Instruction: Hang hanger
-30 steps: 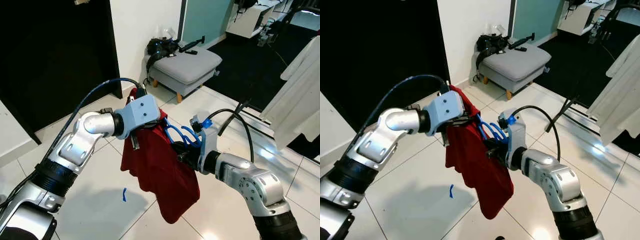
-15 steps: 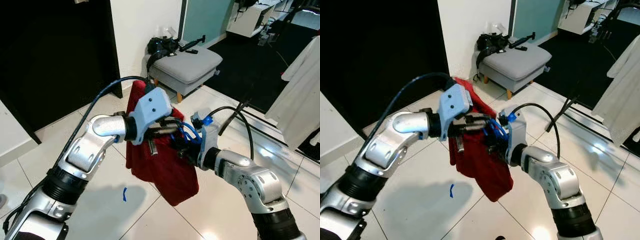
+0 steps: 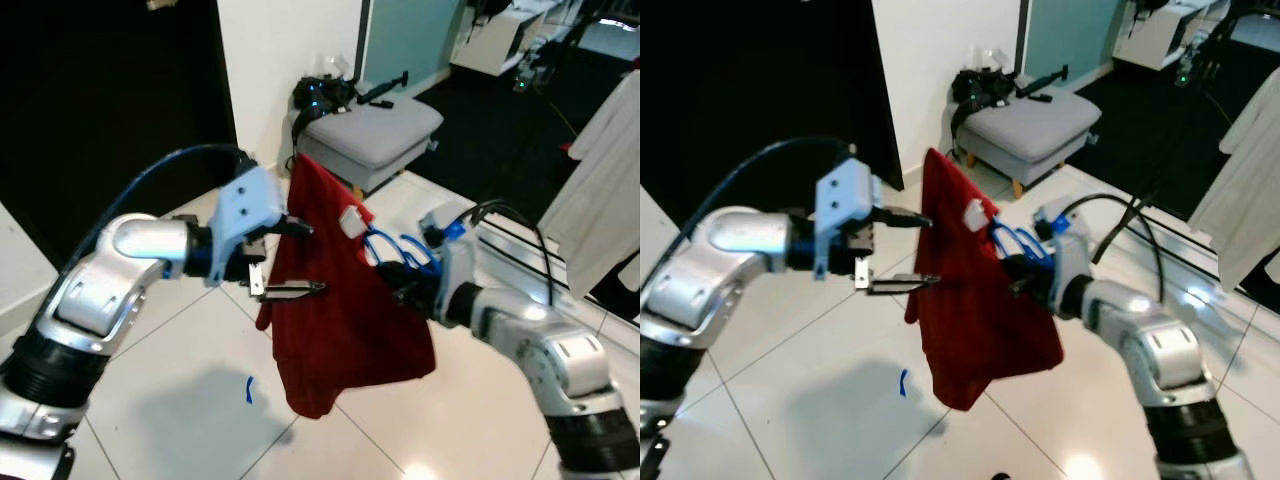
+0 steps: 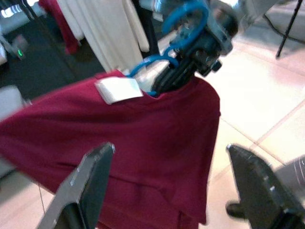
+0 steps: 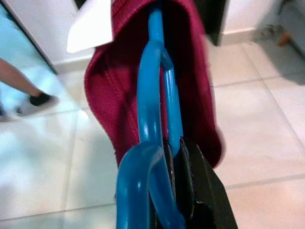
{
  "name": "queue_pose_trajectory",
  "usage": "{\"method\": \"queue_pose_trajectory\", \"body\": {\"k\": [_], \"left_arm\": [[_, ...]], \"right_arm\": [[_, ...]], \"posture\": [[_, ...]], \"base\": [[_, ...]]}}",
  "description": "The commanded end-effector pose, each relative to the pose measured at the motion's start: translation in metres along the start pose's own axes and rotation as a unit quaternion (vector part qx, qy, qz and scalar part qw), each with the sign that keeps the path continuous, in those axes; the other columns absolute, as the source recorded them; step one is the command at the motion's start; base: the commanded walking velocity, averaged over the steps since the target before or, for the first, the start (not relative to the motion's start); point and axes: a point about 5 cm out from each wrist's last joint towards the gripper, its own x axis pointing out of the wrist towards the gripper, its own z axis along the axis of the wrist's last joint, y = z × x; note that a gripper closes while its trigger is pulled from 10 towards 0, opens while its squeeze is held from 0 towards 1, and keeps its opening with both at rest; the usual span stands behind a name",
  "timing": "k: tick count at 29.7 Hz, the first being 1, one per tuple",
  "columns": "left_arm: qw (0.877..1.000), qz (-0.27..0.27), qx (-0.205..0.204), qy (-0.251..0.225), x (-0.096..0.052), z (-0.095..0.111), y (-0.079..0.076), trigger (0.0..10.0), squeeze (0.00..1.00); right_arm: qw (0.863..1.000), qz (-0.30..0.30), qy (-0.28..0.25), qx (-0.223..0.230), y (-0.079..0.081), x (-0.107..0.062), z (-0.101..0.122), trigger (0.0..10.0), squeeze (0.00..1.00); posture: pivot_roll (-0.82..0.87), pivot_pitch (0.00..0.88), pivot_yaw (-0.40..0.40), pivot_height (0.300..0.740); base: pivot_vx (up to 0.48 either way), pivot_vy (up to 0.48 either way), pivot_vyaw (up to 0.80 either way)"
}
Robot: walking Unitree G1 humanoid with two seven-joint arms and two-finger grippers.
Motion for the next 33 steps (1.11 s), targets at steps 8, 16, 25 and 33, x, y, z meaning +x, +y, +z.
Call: {"method": "queue_pose_trajectory", "body": {"k": [8,16,25,33], "left_arm": [[0.998,0.043,0.044,-0.002,-0.002,0.006,0.013,10.0,0.25],[0.997,0.033,0.061,-0.033,-0.001,0.018,0.018,10.0,0.00],[0.997,-0.037,0.067,0.004,0.006,0.010,0.013,10.0,0.00],[0.997,-0.041,0.058,0.032,0.011,0.002,0.014,10.0,0.00]], "right_arm": [[0.993,0.084,0.028,-0.079,-0.010,-0.030,0.000,10.0,0.00],[0.973,0.158,0.054,-0.156,-0.018,-0.053,0.014,10.0,0.00],[0.948,0.202,0.055,-0.242,-0.016,-0.059,0.039,10.0,0.00],[0.932,0.232,0.053,-0.273,-0.005,-0.051,0.043,10.0,0.00]], "posture": [[-0.02,0.125,0.010,0.740],[-0.03,0.113,0.012,0.740],[-0.02,0.103,0.026,0.740],[-0.02,0.105,0.030,0.740]], "base": [[0.000,0.000,0.00],[0.000,0.000,0.00],[0.000,0.000,0.00],[0.000,0.000,0.00]]}}
